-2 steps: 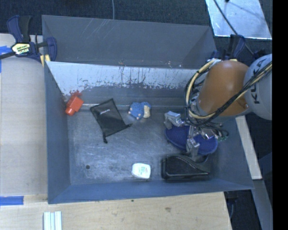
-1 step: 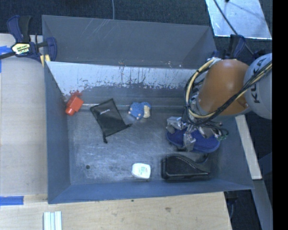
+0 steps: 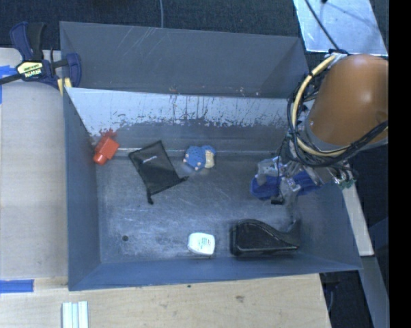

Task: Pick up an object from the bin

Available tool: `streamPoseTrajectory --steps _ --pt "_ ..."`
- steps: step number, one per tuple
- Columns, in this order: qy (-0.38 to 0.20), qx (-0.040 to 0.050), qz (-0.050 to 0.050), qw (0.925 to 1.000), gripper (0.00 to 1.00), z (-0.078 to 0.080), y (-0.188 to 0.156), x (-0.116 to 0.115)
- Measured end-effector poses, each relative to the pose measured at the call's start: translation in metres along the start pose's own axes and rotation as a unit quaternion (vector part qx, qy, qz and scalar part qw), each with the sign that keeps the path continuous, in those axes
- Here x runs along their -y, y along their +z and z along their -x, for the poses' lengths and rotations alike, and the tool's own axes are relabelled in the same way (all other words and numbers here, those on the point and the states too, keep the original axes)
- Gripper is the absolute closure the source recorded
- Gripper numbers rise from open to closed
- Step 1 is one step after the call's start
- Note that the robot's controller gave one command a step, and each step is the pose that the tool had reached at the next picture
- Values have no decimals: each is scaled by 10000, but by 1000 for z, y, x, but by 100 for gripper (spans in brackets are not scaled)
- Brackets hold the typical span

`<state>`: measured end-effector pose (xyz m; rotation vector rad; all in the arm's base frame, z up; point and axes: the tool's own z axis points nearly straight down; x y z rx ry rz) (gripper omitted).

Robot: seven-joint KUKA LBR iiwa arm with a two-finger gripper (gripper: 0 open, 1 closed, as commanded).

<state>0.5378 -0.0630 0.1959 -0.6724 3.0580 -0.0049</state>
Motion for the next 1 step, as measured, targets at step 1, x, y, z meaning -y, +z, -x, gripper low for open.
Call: streamPoseTrajectory --steps 1 --pt "-612 6 -10 9981 100 17 -166 36"
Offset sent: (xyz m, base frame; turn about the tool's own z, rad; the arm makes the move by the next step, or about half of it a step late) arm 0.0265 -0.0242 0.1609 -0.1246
